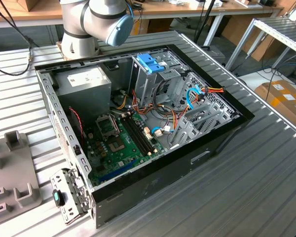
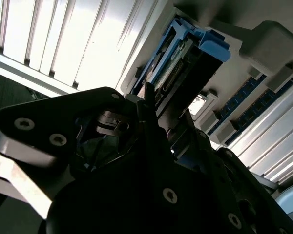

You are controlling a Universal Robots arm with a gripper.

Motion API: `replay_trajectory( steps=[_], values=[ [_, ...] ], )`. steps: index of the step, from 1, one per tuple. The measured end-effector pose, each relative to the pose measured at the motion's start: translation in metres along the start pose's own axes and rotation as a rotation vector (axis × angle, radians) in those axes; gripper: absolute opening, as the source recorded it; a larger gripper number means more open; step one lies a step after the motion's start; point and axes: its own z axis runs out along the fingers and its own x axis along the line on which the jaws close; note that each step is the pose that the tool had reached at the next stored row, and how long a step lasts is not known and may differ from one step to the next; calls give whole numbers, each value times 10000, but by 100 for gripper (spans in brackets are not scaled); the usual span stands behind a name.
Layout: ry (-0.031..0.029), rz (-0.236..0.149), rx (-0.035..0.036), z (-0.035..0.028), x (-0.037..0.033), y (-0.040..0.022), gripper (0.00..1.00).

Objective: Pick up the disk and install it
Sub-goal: 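Pick up the disk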

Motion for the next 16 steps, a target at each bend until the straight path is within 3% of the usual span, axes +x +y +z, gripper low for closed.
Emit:
replay_trajectory(
  steps=[16],
  values=[
    [44,1,-1,-40,-1,0,35]
  ],
)
